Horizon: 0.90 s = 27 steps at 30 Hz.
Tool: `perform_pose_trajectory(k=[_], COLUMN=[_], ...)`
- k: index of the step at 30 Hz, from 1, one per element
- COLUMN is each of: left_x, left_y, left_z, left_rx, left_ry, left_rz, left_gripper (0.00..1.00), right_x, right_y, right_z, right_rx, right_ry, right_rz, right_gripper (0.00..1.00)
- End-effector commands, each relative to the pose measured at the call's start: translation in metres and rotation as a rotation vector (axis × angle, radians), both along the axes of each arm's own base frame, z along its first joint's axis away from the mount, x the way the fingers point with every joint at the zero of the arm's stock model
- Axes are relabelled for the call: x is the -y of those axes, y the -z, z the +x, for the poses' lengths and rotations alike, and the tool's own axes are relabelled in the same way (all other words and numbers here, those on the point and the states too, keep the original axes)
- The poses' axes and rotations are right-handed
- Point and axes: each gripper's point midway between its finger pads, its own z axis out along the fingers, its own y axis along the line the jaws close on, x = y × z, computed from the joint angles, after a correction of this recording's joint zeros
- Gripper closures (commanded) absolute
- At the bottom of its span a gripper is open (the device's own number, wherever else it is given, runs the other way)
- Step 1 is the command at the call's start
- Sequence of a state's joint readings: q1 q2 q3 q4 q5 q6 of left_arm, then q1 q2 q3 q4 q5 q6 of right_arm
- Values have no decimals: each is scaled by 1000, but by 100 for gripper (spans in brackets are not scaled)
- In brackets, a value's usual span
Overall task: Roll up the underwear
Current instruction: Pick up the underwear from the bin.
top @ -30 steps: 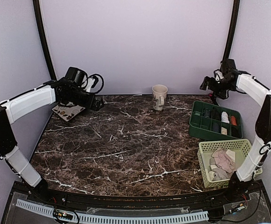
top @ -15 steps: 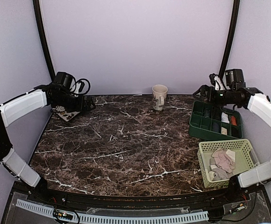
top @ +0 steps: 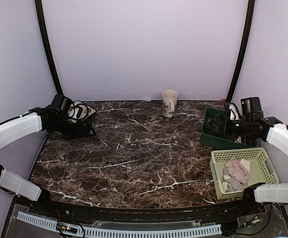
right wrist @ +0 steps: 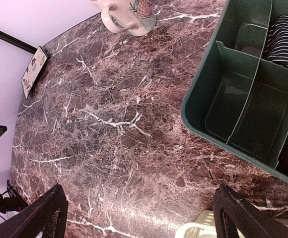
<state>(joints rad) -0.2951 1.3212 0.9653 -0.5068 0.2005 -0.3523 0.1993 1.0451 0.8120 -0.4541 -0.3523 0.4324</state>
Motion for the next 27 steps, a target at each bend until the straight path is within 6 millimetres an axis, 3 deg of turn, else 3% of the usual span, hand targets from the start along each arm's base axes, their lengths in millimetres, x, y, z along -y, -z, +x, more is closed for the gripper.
perform_pose_trajectory(k=[1, 4, 8, 15, 21, 27], left_x=[-6, -7, -10, -14, -15, -18], left_y=[3, 5, 1, -8, -11, -23], left_z=[-10, -11, -9, -1, 6, 19], left_rx=[-18, -33, -26, 11, 5, 38], left_ry=[-28, -36, -47, -79, -80, -58], left_rz=[10, 17, 28, 40, 63, 118], left_gripper=[1, 1, 1, 1, 1, 1], right_x=[2, 22, 53, 94, 116, 115], right_y=[-1, 7, 28, 57, 91, 124], right_z=[-7, -19, -59, -101, -102, -84], right_rx=[-5, -105, -317, -409, -466, -469], right_ry=[20, 129, 299, 598, 743, 752], right_rz=[2, -59, -142, -163, -256, -277], right_gripper=[1, 8, 20, 31, 38, 40])
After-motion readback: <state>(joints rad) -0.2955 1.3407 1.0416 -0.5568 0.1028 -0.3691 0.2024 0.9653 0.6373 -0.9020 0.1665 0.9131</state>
